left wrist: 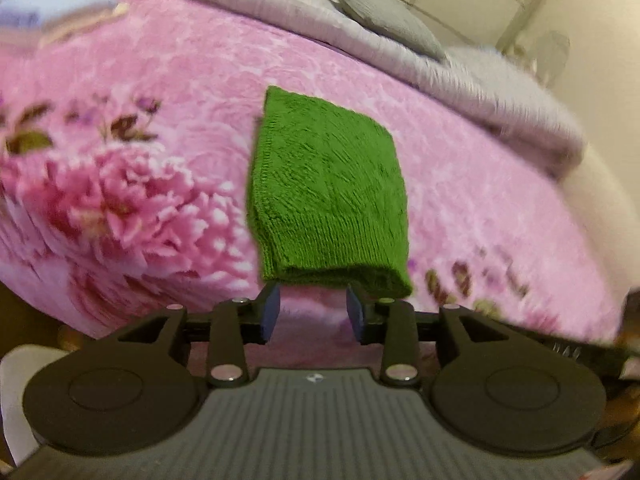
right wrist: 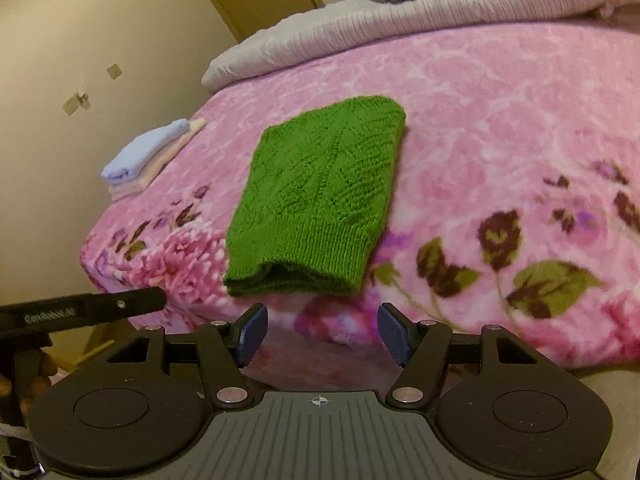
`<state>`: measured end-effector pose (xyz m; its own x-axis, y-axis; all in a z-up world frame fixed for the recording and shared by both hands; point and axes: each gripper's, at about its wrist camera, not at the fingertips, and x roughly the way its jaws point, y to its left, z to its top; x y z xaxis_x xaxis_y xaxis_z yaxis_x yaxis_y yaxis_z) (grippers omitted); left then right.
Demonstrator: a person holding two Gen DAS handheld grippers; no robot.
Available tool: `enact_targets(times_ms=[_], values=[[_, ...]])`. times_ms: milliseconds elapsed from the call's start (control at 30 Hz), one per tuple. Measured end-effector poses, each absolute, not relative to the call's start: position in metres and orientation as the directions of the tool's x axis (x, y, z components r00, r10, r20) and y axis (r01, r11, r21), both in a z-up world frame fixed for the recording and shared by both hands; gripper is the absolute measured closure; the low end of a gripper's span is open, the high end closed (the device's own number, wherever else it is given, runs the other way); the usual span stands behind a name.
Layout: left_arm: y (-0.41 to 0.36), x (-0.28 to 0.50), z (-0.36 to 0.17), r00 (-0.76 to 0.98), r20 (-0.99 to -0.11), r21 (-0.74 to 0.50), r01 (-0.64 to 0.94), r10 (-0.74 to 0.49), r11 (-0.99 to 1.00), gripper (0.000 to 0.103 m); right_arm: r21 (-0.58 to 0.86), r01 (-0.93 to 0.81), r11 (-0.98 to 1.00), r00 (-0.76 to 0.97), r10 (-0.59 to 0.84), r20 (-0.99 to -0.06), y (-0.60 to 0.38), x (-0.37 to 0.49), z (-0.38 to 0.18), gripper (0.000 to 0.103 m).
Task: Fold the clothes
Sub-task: 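Grasp the end of the folded green strip with both grippers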
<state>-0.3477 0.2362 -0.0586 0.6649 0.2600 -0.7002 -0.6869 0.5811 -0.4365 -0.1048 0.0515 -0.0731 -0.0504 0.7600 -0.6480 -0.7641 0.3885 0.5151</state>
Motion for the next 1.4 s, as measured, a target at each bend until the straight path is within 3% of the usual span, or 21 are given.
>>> enact_targets(times_ms=[333,400,433,833,1400], values=[[0.325,-0.329,-0.101,0.77,-0.622,-0.669,-0.617,0.142,0.415,0.067,0.759,-0.499,0.419,-0.155,0.818,-0.554,0.074,-0.038,-0.106,0.037],[0.334,-0.325,-0.109,0.77,-0.624,-0.68,-0.619,0.133,0.392,0.067,0.78,-0.467,0.417,-0.168,0.824,-0.541,0.081,-0.027,-0.111,0.019],[0.339,-0.323,-0.114,0.77,-0.625,-0.686,-0.62,0.129,0.381,0.067,0.788,-0.45,0.42,-0.172,0.825,-0.539,0.085,-0.021,-0.114,0.018],[0.393,-0.299,-0.164,0.776,-0.626,-0.742,-0.623,0.076,0.246,0.066,0.816,-0.326,0.478,-0.194,0.811,-0.552,0.121,0.021,-0.148,0.018],[0.426,-0.269,-0.18,0.843,-0.538,-0.813,-0.526,0.025,0.251,0.064,0.846,-0.364,0.39,-0.286,0.817,-0.5,0.19,0.043,-0.161,0.019]])
